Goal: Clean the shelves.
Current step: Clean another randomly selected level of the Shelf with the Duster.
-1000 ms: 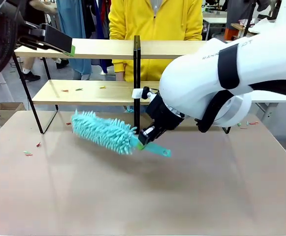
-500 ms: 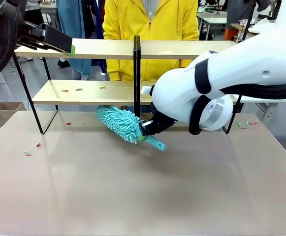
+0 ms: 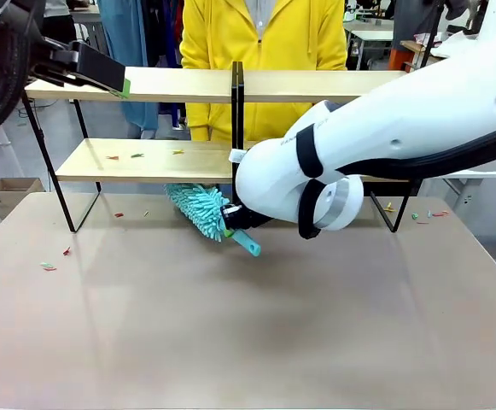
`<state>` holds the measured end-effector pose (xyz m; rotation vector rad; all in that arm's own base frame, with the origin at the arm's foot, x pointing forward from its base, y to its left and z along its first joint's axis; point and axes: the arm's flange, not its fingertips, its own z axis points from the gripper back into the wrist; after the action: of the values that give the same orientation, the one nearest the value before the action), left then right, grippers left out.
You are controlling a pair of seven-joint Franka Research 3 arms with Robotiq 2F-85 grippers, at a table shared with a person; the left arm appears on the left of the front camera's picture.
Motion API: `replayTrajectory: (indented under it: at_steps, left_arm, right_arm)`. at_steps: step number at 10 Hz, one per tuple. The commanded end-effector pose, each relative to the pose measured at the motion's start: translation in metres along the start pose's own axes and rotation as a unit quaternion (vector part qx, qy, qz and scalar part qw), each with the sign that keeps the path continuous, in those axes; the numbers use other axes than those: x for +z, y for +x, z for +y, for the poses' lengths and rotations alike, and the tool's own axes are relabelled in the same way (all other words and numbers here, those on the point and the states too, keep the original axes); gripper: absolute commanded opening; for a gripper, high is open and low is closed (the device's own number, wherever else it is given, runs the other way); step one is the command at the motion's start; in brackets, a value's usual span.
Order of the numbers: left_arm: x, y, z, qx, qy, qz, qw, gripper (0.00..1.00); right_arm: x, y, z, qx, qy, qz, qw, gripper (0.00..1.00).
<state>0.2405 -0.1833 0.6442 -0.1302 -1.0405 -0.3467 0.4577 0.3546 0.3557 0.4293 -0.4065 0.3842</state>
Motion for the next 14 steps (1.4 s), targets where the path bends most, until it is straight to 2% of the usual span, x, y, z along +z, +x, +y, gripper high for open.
replayTrajectory:
  at_steps: [1,5,11,14]
  left_arm:
    - [0.000,-0.002,0.001,0.001,0.002,-0.001,1.000,1.00]
    - [0.000,-0.002,0.001,0.001,0.002,-0.001,1.000,1.00]
    - [0.000,-0.002,0.001,0.001,0.002,-0.001,1.000,1.00]
    - [0.000,-0.002,0.001,0.001,0.002,-0.001,1.000,1.00]
  right_arm:
    - [-0.011,0.020,0.014,-0.013,-0.012,-0.010,1.000,0.12]
    - [-0.029,0.026,0.021,0.001,0.035,0.023,0.999,0.12]
    - [-0.069,0.047,0.061,0.064,0.106,0.076,0.989,0.12]
    - [-0.065,0.047,0.062,0.078,0.130,0.094,0.984,0.12]
